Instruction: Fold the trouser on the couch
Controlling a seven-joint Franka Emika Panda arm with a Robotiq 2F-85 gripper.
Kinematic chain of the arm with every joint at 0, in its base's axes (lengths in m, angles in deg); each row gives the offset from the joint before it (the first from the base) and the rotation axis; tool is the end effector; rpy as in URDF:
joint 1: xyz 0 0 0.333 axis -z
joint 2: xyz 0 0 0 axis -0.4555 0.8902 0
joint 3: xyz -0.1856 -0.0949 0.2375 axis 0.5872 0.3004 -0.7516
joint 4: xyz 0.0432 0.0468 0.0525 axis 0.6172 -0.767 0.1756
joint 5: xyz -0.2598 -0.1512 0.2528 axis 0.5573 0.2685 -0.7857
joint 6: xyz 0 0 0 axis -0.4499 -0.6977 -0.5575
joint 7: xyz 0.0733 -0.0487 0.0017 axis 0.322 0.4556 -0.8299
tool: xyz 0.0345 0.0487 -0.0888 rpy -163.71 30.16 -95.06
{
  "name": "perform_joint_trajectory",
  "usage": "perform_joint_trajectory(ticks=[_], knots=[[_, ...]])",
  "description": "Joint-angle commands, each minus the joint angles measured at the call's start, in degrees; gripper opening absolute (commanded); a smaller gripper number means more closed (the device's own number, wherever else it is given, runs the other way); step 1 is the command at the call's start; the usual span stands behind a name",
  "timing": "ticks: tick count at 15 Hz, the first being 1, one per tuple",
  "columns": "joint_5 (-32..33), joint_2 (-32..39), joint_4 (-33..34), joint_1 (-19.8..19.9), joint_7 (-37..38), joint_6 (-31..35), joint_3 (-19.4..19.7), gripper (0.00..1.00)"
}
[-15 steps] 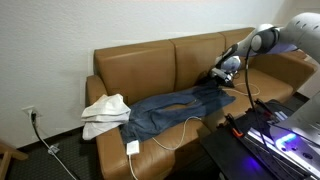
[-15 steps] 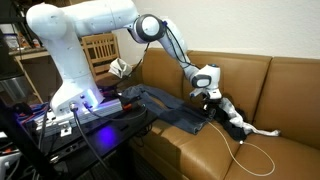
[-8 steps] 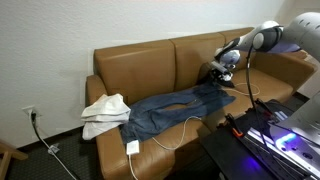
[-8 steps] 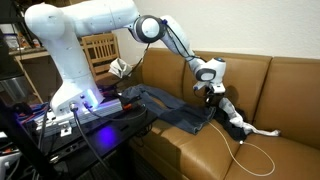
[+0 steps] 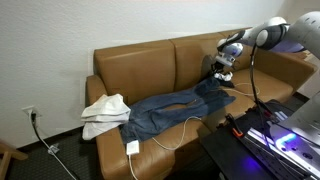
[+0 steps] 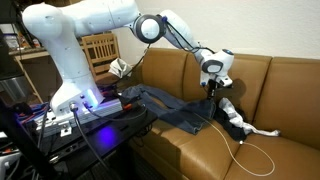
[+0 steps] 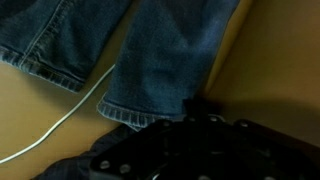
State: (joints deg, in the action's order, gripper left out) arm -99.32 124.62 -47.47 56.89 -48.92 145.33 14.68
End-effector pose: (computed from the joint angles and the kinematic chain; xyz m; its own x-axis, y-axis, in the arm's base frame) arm 0.6449 -0.3512 -0.0343 0.5184 -0.8319 -0.1981 -0.8529 -0.4861 -0.1904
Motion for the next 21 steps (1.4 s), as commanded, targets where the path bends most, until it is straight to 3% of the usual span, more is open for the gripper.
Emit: perform_joint_trajectory(ticks=[1, 4, 5, 10, 11, 13, 21], knots=[[1.43, -7.91, -12.74, -1.73, -9.41, 3.0, -1.02, 0.0], [2.72, -11.83, -18.03, -2.81, -16.86, 2.18, -1.77, 0.0], [1.65, -6.17, -9.88, -2.89, -12.33, 1.45, -0.74, 0.0], [1.7, -6.35, -10.26, -3.11, -12.3, 1.45, -0.7, 0.0], [2.32, -7.68, -11.8, -3.7, -13.49, 2.12, -0.71, 0.0], [3.75, -14.16, -21.81, -5.71, -19.9, 7.26, -2.13, 0.0], [9.76, -24.77, -39.78, -18.32, -26.95, 19.11, -5.33, 0.0]])
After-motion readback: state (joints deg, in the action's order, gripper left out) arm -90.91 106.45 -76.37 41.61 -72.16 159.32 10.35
